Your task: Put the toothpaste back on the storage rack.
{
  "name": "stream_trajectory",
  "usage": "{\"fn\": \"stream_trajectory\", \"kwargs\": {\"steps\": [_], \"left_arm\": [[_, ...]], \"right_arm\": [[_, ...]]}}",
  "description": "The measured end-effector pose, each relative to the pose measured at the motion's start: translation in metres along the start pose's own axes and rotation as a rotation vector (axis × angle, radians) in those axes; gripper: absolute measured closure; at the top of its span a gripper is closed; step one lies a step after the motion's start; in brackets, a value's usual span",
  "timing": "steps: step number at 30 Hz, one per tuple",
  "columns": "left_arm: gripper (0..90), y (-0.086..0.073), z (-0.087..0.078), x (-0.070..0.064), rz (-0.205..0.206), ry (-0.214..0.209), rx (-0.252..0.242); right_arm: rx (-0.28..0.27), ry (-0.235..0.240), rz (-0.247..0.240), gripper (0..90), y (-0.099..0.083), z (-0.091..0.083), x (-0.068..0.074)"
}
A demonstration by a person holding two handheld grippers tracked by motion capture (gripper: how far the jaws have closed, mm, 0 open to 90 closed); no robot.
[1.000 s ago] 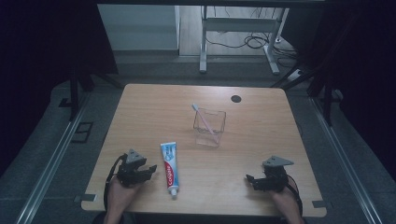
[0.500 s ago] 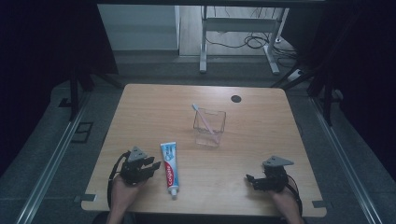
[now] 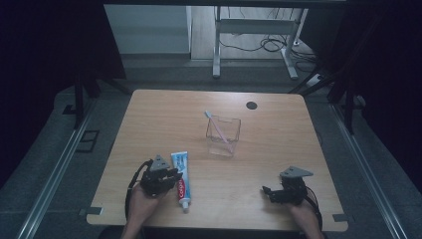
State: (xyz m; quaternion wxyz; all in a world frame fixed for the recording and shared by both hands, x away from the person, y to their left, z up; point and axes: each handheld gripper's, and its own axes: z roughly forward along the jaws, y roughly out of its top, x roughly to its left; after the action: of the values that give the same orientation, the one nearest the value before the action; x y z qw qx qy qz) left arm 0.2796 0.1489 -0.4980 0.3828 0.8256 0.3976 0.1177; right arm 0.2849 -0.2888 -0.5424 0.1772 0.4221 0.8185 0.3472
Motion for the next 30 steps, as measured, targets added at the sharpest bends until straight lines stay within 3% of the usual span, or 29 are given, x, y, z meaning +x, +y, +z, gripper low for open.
{"fn": "stream_trajectory", "kwargs": {"steps": [11,20,30], "left_arm": [[78.1,0.008,0.014,-0.016,0.032,-0.055,0.024],[85.3,0.006,0.023,-0.027,0.054,-0.097,0.067],[86.7,0.000,0.027,-0.032,0.054,-0.100,0.118]], "right_arm": [[-0.002,0.000,-0.003,8.1,0.000,0.000,0.000],[-0.001,0.000,-0.003,8.1,0.000,0.000,0.000],[-0.002,0.000,-0.002,8.1,0.000,0.000,0.000]]}}
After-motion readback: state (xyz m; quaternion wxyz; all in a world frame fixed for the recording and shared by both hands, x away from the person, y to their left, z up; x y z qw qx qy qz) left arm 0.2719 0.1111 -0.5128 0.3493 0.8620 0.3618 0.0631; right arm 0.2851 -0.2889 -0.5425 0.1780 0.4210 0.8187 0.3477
